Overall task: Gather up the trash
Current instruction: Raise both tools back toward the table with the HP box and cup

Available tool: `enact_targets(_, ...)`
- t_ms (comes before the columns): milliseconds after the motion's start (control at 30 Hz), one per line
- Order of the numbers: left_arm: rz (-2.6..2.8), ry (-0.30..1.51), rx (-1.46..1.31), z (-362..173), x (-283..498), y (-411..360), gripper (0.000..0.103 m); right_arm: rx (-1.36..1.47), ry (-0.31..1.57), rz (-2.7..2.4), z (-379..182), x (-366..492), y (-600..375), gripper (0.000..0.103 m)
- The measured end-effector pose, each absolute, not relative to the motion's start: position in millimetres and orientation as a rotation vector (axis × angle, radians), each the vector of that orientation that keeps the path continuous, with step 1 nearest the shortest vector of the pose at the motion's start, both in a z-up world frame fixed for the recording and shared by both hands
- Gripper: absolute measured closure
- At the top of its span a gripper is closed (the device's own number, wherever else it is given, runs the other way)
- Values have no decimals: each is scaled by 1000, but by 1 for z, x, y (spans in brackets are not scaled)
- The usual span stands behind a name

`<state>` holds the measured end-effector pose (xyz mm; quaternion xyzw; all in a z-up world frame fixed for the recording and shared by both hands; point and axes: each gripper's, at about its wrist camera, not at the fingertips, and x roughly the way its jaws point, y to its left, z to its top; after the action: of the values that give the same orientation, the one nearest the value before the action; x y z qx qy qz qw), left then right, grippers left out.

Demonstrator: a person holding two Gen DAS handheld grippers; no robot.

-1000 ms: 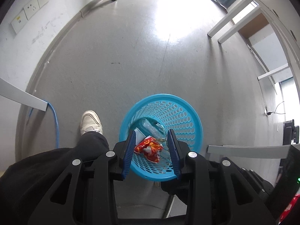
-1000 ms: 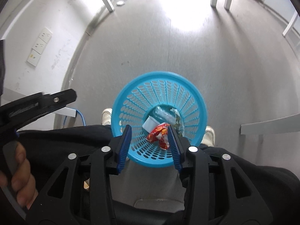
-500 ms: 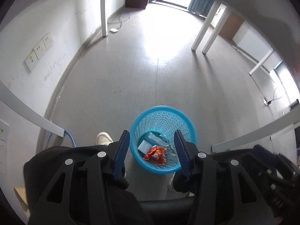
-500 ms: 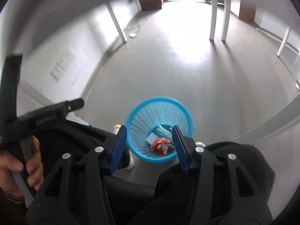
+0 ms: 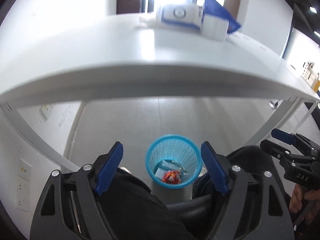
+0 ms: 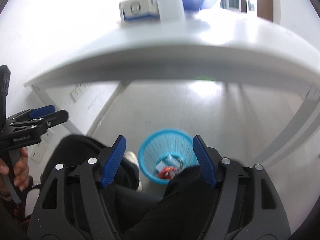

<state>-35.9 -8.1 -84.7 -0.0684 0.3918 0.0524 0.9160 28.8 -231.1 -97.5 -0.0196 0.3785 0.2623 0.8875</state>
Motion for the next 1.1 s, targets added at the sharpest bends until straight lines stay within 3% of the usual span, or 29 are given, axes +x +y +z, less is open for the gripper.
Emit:
enact_targets(133, 88, 739, -73, -53, -41, -5, 18, -23, 684, 553, -59, 29, -232, 28)
enact_targets(300, 77, 643, -53, -17, -37, 2, 6, -32, 601, 554, -24, 41, -220, 17)
enact_targets(467, 118, 630, 24, 6, -15, 9, 6, -9, 550, 533, 1, 64, -212, 9)
enact_targets(1100, 5, 608, 128, 67, 92, 29, 6, -28, 618, 473, 16, 171, -192, 9)
